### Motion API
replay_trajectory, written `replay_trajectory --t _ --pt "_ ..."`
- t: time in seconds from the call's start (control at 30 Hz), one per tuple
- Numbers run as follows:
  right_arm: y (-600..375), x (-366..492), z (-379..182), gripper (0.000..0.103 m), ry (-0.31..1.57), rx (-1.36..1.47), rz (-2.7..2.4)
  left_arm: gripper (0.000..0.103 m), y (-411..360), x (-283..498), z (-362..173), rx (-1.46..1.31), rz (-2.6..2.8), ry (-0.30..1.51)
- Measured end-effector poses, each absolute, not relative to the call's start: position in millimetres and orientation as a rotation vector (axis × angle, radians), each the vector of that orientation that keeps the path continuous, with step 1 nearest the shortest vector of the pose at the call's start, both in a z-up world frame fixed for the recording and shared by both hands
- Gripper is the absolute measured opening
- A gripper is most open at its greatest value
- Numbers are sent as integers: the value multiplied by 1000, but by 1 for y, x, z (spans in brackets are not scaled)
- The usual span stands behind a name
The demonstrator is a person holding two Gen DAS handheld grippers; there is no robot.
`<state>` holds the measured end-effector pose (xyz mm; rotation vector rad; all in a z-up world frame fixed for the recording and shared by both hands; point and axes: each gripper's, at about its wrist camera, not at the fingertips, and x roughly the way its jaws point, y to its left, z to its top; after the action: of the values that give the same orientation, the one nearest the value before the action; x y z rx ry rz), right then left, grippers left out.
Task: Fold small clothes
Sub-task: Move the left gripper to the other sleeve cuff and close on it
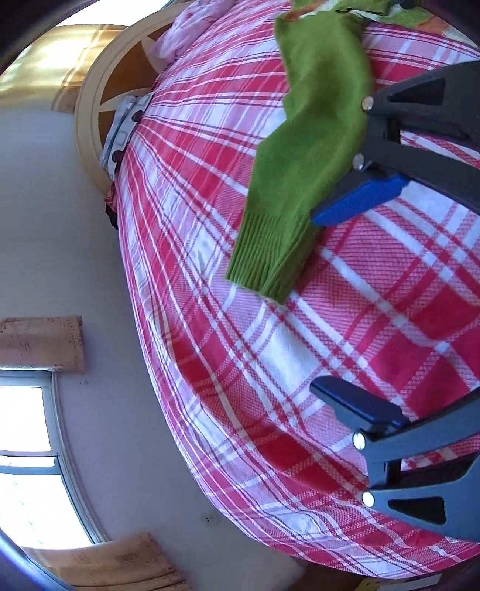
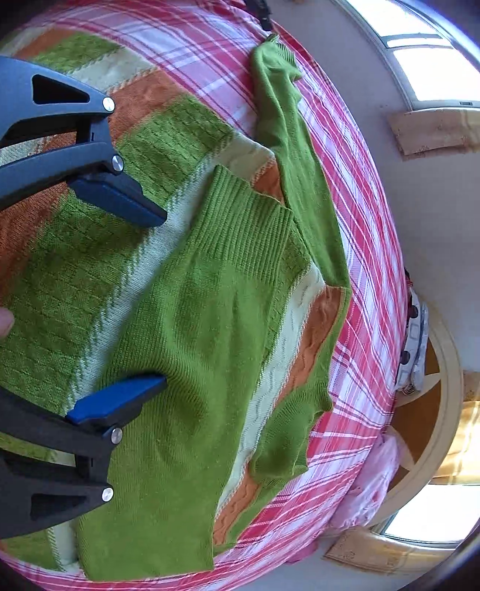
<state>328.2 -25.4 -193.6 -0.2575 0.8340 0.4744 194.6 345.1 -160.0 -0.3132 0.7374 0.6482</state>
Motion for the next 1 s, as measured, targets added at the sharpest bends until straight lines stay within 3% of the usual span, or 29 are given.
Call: replay_trajectory --t 0.23,0.57,0.6,0.7,1.0 --pt "-30 331 -195 84 833 -245 476 63 356 220 -167 -429 598 762" --pt "-31 328 -194 84 823 -236 474 59 367 238 -179 -497 623 763" --pt "-30 327 -194 84 822 -237 473 51 370 238 -179 -512 620 755" --pt "-30 327 -194 84 821 -238 472 11 378 237 -178 -539 616 742" --pt "-31 326 -194 84 818 -237 467 8 366 218 -149 -485 576 649"
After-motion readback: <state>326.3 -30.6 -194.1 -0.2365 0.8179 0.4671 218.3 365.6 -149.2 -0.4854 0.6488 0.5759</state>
